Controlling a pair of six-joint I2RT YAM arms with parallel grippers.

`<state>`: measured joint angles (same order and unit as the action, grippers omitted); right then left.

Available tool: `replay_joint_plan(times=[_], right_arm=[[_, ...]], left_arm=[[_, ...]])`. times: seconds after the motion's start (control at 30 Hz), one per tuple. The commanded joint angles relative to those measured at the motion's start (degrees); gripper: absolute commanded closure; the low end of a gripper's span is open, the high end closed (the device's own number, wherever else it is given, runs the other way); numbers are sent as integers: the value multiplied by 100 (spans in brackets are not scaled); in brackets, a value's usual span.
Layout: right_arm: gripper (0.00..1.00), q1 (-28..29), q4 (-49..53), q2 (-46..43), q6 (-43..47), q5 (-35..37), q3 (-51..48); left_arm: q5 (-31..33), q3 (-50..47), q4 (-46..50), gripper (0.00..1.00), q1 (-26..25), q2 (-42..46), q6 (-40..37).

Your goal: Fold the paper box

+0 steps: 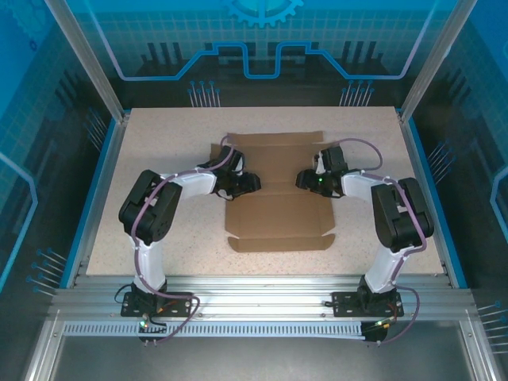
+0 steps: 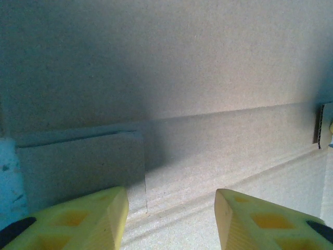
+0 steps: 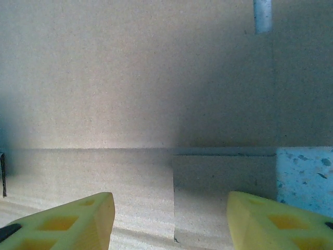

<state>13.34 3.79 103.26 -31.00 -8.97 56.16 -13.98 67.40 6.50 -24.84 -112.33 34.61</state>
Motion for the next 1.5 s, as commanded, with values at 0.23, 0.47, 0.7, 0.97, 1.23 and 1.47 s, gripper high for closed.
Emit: replay_joint_plan(times=[0.23,0.47,0.7,0.97,1.23,1.47], right_arm=[[39,788,402,-339,-231,281,-731],[39,1391,306,-702,-428,726,-947],[39,1784,843,-1780,88,1117,-806],[37,2338,1037,-2574,256,718,-907],[21,3121,169,-2341,-168,369,-1440],[0,3302,-338,-1974,-597,295,-1850]], left_arm=[[240,-998,730,50,-174,645,250],[300,-1079,876,49,-80,1143,320],[305,-561,1633,46,344,1609,114],[424,-121,2035,38,841,1879,-189],[716,983,1977,36,1226,952,-505],[946,2027,1949,21,1297,-21,-597]])
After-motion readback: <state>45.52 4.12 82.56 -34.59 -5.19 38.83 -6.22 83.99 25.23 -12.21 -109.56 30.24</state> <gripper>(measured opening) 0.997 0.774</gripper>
